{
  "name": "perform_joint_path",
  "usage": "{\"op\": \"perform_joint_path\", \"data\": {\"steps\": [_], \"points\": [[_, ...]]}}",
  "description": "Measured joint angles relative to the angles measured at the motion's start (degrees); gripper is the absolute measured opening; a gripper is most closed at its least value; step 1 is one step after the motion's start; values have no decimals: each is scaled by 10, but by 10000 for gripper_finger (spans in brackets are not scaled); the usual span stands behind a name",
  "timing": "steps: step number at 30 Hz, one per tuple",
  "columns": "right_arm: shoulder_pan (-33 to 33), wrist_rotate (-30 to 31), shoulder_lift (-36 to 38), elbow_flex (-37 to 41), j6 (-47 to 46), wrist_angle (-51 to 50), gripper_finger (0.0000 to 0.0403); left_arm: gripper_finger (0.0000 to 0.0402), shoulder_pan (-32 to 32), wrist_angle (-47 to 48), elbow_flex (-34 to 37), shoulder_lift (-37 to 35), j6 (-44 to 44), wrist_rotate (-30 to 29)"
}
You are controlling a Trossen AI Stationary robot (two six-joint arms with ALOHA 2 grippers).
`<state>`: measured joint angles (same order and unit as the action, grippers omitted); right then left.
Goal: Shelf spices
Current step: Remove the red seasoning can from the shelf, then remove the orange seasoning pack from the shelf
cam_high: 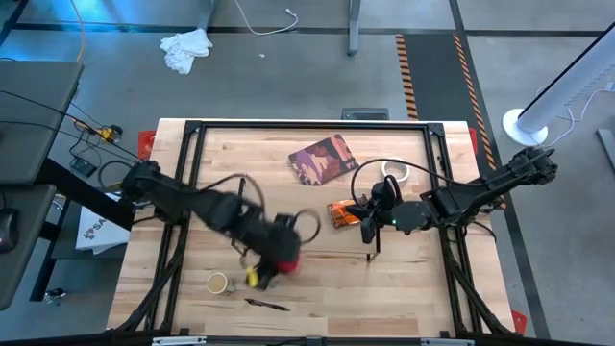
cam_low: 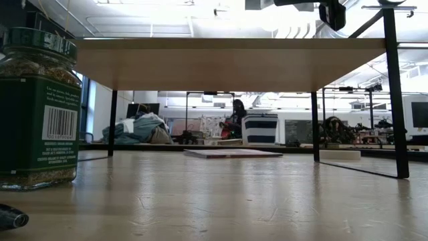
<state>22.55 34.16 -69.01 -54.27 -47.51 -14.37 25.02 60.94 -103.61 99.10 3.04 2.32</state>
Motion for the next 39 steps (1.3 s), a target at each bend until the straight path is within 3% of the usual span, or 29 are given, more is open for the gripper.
{"op": "perform_joint_path", "data": {"steps": [7,15,22,30,36,39], "points": [[0,-5,0,0,-1,0,0,190,73,-28,69,42,-76,-60],[0,-29,0,0,-2,4,0,190,58,-185,136,99,-63,-88],[0,-40,0,0,-2,4,0,192,42,-204,136,146,-23,-74],[0,-46,0,0,0,4,0,343,27,-201,135,142,19,-74],[0,-49,6,0,37,18,0,368,14,-179,136,110,23,-66],[0,-60,30,0,67,33,0,369,9,-160,136,74,38,-96]]}}
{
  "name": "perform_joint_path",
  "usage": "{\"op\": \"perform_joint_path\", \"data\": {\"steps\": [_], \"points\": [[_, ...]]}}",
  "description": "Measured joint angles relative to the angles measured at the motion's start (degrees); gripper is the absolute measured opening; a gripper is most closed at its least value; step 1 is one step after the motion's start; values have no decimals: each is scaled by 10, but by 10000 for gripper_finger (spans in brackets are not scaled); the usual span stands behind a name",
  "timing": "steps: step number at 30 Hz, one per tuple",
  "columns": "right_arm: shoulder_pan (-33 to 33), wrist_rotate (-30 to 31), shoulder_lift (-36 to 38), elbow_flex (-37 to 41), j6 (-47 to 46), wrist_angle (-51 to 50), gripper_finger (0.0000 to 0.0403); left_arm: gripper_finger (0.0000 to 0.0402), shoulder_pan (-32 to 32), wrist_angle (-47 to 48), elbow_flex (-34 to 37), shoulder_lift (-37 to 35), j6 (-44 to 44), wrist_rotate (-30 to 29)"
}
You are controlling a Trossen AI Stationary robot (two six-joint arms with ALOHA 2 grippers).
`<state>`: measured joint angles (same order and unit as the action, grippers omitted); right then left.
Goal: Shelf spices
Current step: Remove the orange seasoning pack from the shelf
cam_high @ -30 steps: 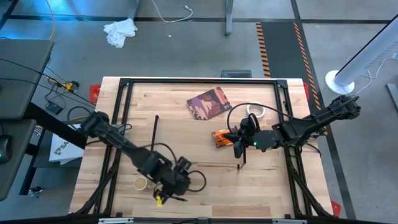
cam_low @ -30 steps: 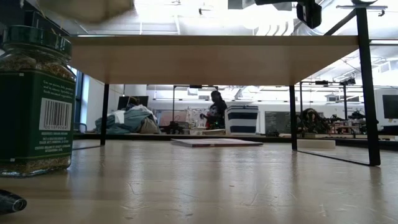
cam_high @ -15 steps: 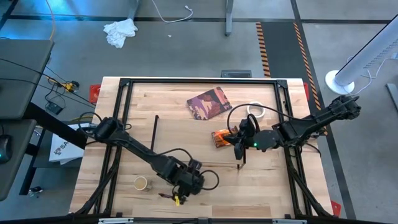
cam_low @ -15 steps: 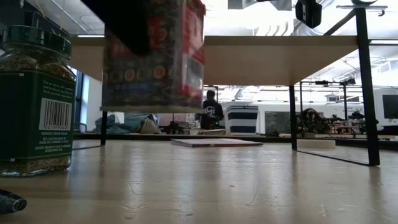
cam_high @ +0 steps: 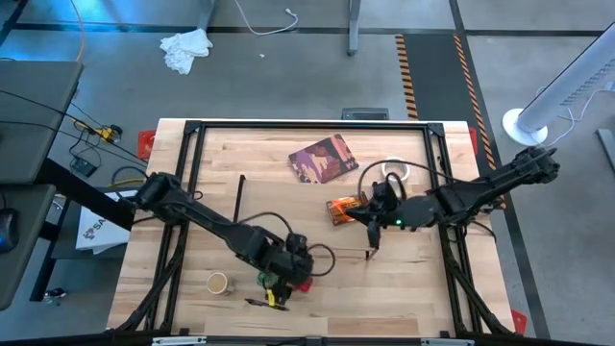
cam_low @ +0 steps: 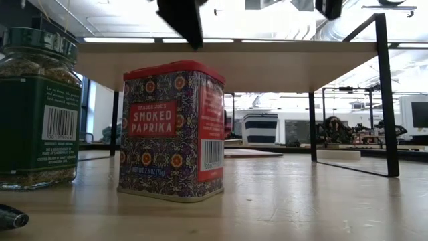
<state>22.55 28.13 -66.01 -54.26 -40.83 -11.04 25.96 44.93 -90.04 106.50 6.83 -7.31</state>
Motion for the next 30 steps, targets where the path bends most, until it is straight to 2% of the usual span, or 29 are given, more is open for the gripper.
{"op": "perform_joint_path", "data": {"steps": [4,7,11,15,20,26,30], "points": [[0,-40,30,0,22,-17,0,371,-5,14,0,-62,19,-95],[0,-47,37,0,23,-41,0,371,-16,13,-1,-96,21,-153],[-21,-50,35,0,21,-50,0,371,-49,13,-1,-109,40,-158],[-60,-120,29,0,33,-69,19,371,-71,10,0,-110,91,-163],[-96,-209,25,0,89,-121,100,372,-87,-33,0,-125,248,-229],[-140,-312,25,0,195,-144,216,372,-97,-51,-1,-152,256,-277],[-162,-335,18,0,285,-183,270,372,-112,-51,-1,-182,255,-310]]}}
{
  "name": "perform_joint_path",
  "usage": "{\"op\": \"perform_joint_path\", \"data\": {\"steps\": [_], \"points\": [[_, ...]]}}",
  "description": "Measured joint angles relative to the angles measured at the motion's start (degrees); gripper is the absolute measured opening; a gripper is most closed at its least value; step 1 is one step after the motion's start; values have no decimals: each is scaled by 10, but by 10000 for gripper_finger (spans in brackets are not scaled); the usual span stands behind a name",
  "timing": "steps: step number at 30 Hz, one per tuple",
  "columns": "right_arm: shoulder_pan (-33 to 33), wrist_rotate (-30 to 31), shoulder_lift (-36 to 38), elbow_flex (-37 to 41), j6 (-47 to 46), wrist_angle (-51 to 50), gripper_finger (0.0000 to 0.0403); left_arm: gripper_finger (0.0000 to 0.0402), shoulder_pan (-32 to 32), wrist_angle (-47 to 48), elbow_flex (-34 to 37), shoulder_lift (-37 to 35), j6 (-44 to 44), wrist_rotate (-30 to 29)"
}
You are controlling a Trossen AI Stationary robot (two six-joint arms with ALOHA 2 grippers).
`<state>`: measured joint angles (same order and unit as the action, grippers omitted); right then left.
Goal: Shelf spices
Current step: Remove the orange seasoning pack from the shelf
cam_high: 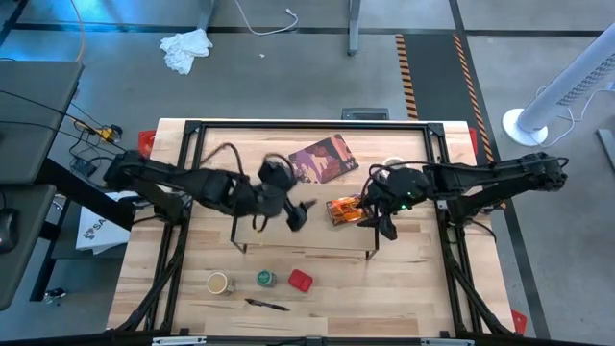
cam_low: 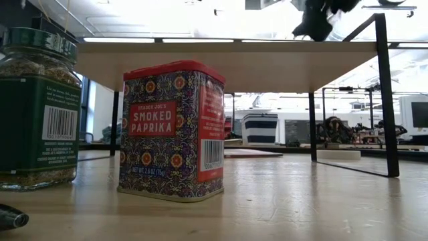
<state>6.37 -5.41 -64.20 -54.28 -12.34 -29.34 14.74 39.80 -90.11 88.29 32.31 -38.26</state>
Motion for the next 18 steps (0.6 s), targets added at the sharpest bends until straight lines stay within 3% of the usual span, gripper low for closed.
{"op": "perform_joint_path", "data": {"steps": [5,8,18], "points": [[-19,16,-21,-3,101,-33,294,372,-27,3,0,-46,-61,-55],[-29,46,-48,-27,144,-40,295,372,-58,1,0,-71,-117,-56],[-61,69,-190,-172,203,-213,295,372,-158,10,0,-99,-254,48]]}}
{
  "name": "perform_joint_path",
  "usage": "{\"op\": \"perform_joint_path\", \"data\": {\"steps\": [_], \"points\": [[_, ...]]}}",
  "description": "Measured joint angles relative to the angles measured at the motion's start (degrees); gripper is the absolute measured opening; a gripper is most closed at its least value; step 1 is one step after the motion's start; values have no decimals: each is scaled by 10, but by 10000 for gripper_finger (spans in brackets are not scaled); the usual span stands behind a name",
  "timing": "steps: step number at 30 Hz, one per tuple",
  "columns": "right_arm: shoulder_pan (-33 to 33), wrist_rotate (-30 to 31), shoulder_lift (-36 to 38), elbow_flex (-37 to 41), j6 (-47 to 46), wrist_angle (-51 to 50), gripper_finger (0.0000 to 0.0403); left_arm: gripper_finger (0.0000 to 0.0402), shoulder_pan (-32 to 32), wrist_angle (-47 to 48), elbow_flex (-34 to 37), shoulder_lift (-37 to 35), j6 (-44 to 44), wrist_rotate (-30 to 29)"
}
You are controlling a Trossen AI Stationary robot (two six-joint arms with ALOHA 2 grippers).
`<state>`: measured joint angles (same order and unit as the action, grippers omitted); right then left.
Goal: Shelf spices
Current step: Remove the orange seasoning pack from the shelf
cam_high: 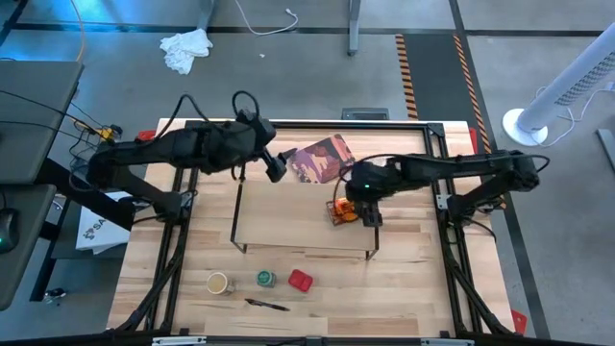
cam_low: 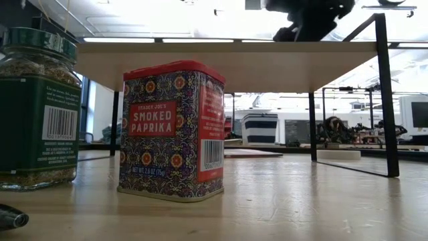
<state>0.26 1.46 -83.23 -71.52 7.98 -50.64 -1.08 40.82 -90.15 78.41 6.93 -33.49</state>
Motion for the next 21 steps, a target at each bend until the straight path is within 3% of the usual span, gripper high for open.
{"op": "perform_joint_path", "data": {"steps": [6,12,16,21], "points": [[-25,-5,-53,-47,0,-37,291,372,-39,1,0,0,-24,41],[-37,-41,-65,-49,13,-58,251,372,-51,0,0,0,5,42],[-35,-22,-65,-49,28,-63,187,372,-51,0,0,0,21,43],[-37,17,-66,-47,43,-64,59,372,-48,-1,0,0,44,42]]}}
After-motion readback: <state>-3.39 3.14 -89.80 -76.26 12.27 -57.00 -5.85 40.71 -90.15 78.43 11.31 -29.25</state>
